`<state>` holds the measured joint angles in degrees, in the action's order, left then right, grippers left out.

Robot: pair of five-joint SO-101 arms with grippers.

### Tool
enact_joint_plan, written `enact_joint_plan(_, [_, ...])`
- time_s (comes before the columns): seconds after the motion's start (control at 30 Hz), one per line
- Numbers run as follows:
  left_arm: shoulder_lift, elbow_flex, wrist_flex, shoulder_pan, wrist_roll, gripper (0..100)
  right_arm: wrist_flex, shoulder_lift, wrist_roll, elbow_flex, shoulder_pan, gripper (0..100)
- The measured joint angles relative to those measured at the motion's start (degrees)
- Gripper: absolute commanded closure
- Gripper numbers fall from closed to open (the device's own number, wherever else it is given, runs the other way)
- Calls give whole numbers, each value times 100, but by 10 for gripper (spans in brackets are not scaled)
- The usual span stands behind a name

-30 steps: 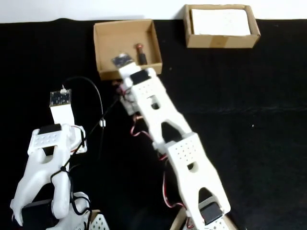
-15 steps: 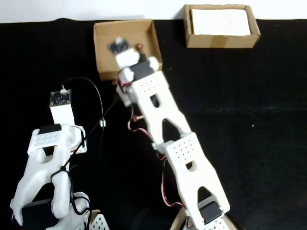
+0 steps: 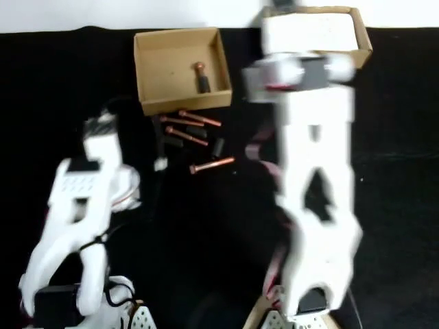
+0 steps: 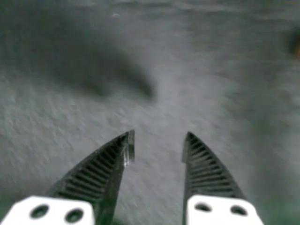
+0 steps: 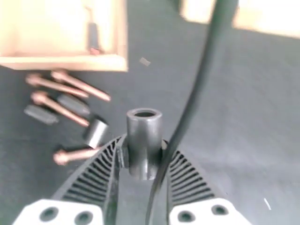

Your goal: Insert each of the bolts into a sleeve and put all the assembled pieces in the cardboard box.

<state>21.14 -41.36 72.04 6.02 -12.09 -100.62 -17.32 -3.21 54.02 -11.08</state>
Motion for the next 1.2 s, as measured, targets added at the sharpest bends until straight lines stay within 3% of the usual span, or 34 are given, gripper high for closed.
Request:
enact_joint_plan(0.13, [0,879,923,-897,-765,698,0,1609,0,-2295,589,993])
enact_joint_plan(0.3, [-18,1477,1081,-1855,-1380,698,202,3341,0,-5037,1160,992])
enact_joint_plan(0.47, [-431,1899,624,-2127,-2013,700,1644,4440,0,-7771,1837,992])
enact_joint_plan(0.67, [-2013,3033,765,-2127,-2725,698,3684,5073,53,-10620,1978,992])
enact_joint_plan(0.97, [-4484,5776,2171,-2277,-3402,702,6057,5178,1301,-12730,1978,992])
enact_joint_plan(1.2, [-5969,6936,2743,-2286,-3437,734,7121,5354,1547,-13512,1996,992])
